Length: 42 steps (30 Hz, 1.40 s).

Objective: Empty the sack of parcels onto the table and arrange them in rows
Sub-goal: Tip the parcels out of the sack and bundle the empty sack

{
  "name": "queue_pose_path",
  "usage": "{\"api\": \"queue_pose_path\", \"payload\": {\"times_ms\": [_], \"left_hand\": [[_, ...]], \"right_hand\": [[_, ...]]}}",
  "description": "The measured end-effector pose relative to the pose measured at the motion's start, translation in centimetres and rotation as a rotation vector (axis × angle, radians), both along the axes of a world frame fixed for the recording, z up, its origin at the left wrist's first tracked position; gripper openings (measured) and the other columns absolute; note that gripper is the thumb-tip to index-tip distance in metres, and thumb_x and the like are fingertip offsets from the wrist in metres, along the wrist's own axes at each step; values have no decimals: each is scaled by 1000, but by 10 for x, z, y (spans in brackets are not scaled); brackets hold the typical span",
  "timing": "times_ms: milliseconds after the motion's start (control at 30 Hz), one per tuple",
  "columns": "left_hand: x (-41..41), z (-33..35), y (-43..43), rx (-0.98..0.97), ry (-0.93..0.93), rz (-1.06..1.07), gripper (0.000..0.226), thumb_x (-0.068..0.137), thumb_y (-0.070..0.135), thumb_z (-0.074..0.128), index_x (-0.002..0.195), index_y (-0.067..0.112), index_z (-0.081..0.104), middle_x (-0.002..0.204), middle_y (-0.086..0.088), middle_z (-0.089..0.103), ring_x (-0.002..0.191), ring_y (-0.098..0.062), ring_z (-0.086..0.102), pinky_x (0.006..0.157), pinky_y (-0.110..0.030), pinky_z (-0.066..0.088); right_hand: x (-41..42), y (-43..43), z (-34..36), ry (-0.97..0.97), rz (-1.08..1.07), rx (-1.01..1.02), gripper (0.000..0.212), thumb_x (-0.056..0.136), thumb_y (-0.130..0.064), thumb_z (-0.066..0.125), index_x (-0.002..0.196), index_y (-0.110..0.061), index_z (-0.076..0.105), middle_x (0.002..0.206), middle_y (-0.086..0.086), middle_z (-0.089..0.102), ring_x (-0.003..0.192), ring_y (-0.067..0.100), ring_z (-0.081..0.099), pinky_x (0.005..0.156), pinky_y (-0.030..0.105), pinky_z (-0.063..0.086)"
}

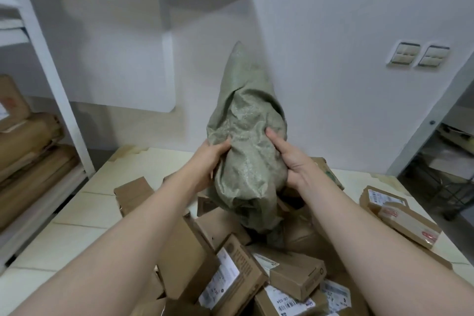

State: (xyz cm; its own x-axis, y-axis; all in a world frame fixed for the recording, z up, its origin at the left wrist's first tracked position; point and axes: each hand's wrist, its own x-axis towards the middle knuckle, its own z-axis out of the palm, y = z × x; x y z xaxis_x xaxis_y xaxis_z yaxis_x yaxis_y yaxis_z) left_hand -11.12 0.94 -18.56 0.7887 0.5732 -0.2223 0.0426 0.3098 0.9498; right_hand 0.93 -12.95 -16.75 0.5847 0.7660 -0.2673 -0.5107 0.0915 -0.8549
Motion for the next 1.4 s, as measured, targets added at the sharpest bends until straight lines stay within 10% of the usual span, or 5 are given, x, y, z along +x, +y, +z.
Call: {"api": "queue_pose_path", "payload": {"times_ms": [200,400,600,967,1400], "left_hand": [[-26,-3,34,877,348,268,133,66,53,82,153,30,-15,163,-1,-10,150,-25,-5,119,-54,2],[-18,35,42,1462,274,-51,147,44,81,73,145,44,-27,159,5,-28,145,-27,-29,109,-65,-17],[-14,29,26,808,42,-359,84,60,31,93,132,29,49,121,13,62,118,-11,58,100,-26,43],[-13,15,-7,589,182,356,60,67,43,85,118,22,61,109,3,69,102,-22,64,89,-38,53],[-80,-18,2,-237,-213,456,47,84,25,76,127,19,59,120,-8,69,103,-28,68,86,-49,56]], "right_hand": [[9,12,-11,-461,-298,-407,127,25,-34,100,136,-7,45,123,11,64,105,29,66,88,48,56],[-18,14,8,-1140,-6,-596,117,69,-29,86,155,-19,7,149,2,42,136,22,44,111,34,35],[-34,2,27,-1273,-73,-448,104,71,-16,83,153,-23,20,134,-9,48,125,13,49,104,25,38],[-1,-22,-2,-638,-100,-649,121,52,-92,59,150,-50,4,164,-3,7,148,31,18,113,57,28],[-51,82,-41,-104,-5,-133,86,57,-35,91,131,-18,51,120,14,66,97,36,69,71,61,56]]}}
